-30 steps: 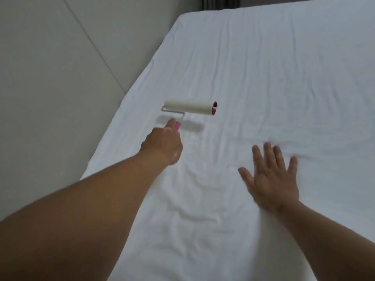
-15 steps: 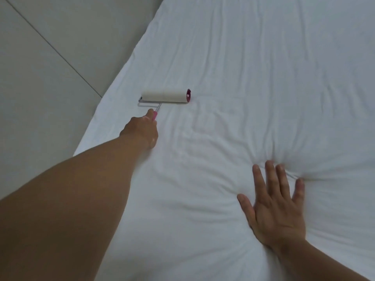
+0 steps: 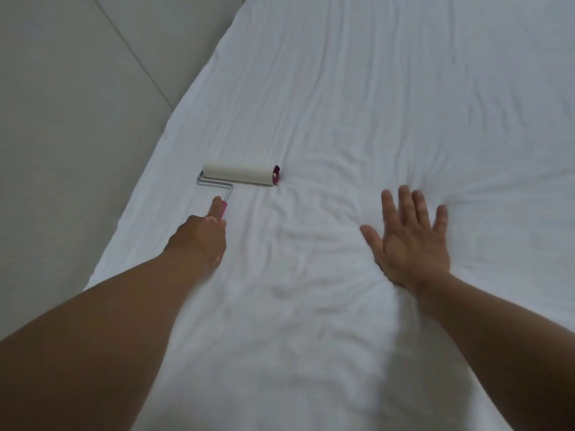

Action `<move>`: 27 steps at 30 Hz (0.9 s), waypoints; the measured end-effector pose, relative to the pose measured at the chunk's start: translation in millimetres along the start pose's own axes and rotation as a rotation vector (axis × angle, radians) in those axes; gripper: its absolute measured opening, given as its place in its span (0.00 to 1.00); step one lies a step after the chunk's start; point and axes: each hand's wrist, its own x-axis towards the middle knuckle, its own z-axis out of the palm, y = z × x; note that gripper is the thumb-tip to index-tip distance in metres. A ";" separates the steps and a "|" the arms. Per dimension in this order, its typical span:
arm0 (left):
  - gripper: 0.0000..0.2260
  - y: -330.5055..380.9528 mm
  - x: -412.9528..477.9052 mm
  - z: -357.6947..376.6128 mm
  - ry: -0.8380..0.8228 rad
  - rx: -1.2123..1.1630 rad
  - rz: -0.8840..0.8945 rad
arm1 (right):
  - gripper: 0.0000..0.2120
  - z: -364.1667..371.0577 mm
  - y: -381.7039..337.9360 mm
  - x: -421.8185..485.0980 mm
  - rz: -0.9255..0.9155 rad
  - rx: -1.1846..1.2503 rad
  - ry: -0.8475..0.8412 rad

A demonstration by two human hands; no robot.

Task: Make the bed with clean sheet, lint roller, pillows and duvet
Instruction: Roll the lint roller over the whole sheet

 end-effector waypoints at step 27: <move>0.26 -171.2 -349.9 77.0 -0.238 0.059 0.005 | 0.42 -0.3 -16.6 -229.7 -0.033 0.024 -0.038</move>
